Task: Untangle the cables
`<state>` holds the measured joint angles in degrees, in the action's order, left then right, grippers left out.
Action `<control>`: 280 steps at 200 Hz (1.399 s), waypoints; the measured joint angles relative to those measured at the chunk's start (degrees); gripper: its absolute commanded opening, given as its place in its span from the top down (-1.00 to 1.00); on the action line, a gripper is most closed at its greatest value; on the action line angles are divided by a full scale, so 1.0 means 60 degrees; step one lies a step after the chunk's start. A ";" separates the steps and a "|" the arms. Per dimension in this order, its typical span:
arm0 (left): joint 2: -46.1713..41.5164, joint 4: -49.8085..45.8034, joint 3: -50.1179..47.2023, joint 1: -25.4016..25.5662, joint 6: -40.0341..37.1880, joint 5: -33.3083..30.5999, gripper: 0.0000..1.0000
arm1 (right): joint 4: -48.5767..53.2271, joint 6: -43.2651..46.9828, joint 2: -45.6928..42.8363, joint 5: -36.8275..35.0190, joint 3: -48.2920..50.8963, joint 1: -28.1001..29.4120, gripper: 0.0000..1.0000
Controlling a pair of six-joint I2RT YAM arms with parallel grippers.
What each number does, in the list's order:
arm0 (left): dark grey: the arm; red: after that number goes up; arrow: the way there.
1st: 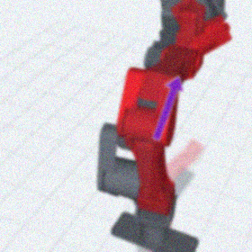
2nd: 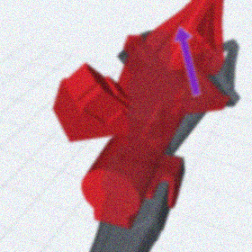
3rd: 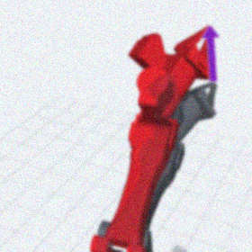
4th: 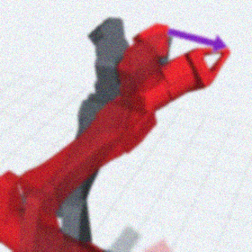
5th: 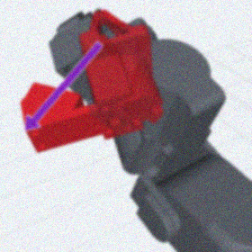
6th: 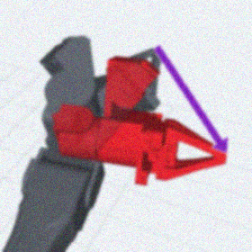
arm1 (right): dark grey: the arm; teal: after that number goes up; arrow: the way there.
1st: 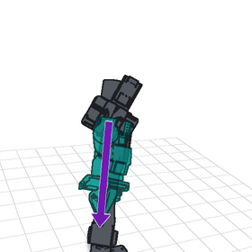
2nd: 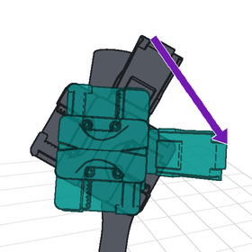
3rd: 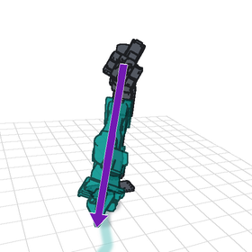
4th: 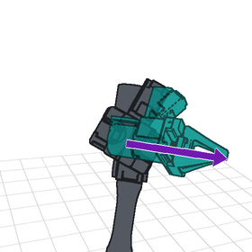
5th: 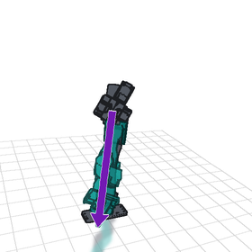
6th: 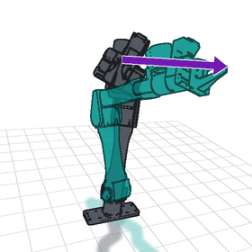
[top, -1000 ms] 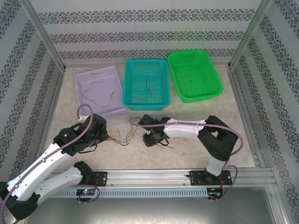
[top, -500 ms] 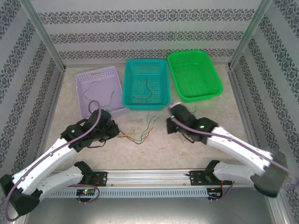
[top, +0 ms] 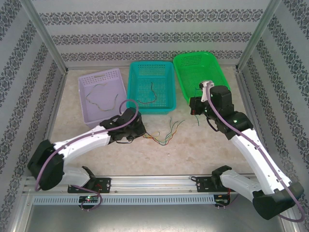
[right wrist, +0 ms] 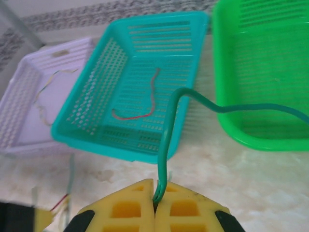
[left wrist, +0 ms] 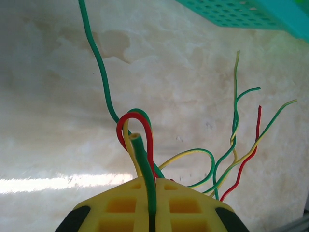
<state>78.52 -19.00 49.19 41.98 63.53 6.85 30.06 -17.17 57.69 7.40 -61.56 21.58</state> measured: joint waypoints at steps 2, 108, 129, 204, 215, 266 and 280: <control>0.0117 0.0106 -0.0011 0.0004 0.0051 -0.0015 1.00 | -0.0036 0.0058 0.0022 0.0102 0.0004 0.0000 1.00; -0.0069 0.0138 0.0543 0.0004 0.0991 -0.0514 -0.37 | -0.1741 0.3308 -0.0244 0.2750 0.1388 0.0750 1.00; -0.0878 -0.0499 0.1268 -0.0091 0.1016 -0.0579 -0.41 | -0.1774 0.4215 -0.0240 0.2575 0.1388 0.1315 1.00; 0.0098 -0.1472 0.4626 -0.2200 0.0189 0.3082 -0.28 | -0.1781 0.6940 0.0339 0.2062 0.1381 0.2605 1.00; 0.0539 -0.1628 0.5013 -0.2204 -0.0131 0.3774 -0.29 | -0.1778 0.7206 0.0474 0.2062 0.1373 0.2688 1.00; 0.1402 -0.2229 0.5446 -0.2200 -0.0943 0.5617 -0.16 | -0.1752 0.8029 0.0754 0.2073 0.1282 0.2885 1.00; 0.1592 -0.2386 0.5635 -0.2200 -0.1166 0.5818 -0.10 | -0.1738 0.8127 0.0783 0.2073 0.1224 0.2914 1.00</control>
<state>88.07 -33.32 83.00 28.77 56.53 41.76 19.64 31.59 62.39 19.84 -54.22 39.07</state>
